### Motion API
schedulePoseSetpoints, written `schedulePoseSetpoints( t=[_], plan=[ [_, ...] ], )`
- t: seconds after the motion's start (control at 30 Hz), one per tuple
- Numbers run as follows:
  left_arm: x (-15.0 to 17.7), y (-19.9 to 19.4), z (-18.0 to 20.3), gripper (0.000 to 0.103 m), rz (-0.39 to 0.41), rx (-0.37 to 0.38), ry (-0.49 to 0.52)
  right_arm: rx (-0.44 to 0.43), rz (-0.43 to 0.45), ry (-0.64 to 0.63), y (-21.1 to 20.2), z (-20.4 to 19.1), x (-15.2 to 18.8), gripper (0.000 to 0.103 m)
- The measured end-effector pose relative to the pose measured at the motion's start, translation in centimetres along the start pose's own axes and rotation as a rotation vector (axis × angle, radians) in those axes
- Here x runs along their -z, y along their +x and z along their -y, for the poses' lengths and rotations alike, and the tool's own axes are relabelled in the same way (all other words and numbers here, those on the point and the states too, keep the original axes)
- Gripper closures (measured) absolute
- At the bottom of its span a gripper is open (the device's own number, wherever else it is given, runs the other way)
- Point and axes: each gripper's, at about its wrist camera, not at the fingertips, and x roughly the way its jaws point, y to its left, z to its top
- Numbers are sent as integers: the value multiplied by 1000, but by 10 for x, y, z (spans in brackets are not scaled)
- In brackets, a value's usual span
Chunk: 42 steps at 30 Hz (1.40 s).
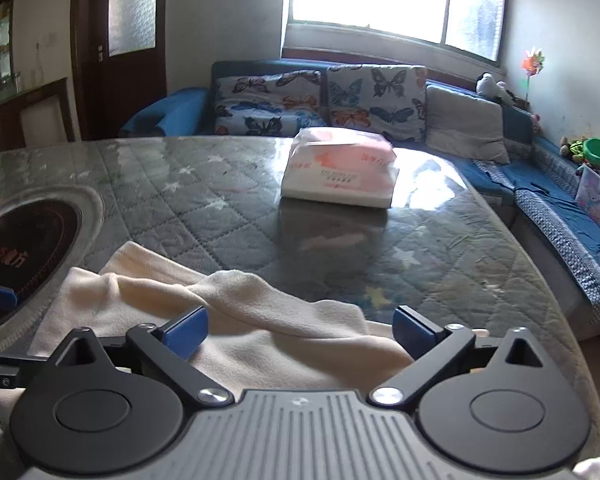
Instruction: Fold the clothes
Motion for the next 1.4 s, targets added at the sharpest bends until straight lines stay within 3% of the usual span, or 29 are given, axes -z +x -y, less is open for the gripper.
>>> schedulePoseSetpoints(
  t=[0.33, 0.57, 0.73, 0.9, 1.1, 1.23, 1.4],
  plan=[
    [10, -17, 4, 0, 19, -8, 6, 19, 36, 24, -53, 3, 31, 0],
    [16, -22, 9, 0, 23, -11, 17, 122, 57, 46, -85, 16, 67, 0],
    [18, -20, 14, 0, 9, -9, 18, 141, 20, 35, -80, 16, 80, 0],
    [21, -23, 18, 0, 6, -3, 23, 168, 77, 53, -92, 16, 76, 0],
    [25, -28, 22, 0, 4, 3, 30, 174, 43, 98, -82, 25, 83, 0],
    [26, -31, 24, 0, 9, -4, 35, 190, 83, 122, -93, 28, 79, 0],
    [29, -33, 28, 0, 6, -2, 38, 204, 31, 132, -83, 35, 86, 0]
  ],
)
